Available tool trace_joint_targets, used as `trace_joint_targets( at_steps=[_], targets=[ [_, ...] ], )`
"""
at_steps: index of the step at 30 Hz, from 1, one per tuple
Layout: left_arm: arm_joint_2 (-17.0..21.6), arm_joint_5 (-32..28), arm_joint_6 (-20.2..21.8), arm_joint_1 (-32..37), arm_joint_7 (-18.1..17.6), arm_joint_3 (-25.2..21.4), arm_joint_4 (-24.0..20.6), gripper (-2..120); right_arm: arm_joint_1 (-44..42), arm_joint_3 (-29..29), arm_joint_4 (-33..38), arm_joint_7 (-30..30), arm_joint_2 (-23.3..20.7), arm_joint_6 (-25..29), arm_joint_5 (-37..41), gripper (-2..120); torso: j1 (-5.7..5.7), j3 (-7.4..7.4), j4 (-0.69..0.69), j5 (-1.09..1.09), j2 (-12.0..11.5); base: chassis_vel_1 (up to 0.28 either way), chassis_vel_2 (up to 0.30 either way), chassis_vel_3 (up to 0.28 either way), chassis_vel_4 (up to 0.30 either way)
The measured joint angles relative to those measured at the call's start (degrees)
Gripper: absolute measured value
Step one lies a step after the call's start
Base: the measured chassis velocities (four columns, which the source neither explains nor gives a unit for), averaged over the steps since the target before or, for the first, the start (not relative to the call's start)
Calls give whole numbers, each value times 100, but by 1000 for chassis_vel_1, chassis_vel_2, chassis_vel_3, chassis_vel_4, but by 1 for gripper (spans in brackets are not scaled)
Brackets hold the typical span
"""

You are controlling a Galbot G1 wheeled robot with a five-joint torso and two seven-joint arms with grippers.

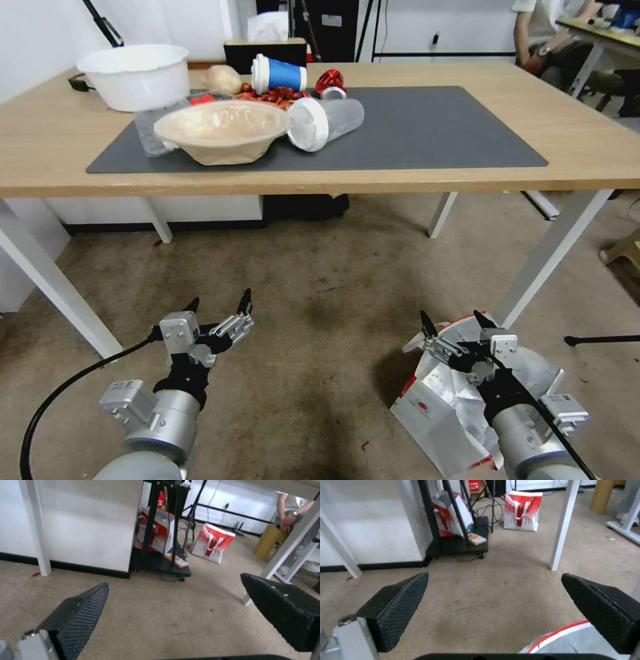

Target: Pick up the food delivery bag from the floor and place it on the table.

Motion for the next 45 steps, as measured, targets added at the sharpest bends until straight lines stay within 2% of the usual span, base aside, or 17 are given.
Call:
trace_joint_targets(
  at_steps=[11, 14, 22, 25, 45],
  targets=[
    [-2, 13, -11, 8, 6, 1, -19, 99, -16, 5, 24, -7, 1, 2, 0, 100, -52, -149, 0, 0, -201, 0, 0, 0, 0],
    [-5, 30, -17, 16, 22, 1, -31, 99, -20, 7, 24, -9, 1, 6, 0, 100, -74, -249, 0, 0, -325, 0, 0, 0, 0],
    [-6, 70, -26, 37, 81, 0, -32, 98, -31, 12, 32, -13, 2, 12, 0, 100, -102, -366, 0, 0, -468, 0, 0, 0, 0],
    [-8, 77, -28, 37, 94, 5, -32, 97, -39, 21, 36, -14, 0, 16, 0, 100, -114, -457, 0, 0, -571, 0, 0, 0, 0],
    [10, 68, -30, 31, 109, 11, -16, 97, -49, 39, 47, -16, -2, 19, 1, 100, -154, -836, 0, 0, -990, 0, 0, 0, 0]
  ],
)
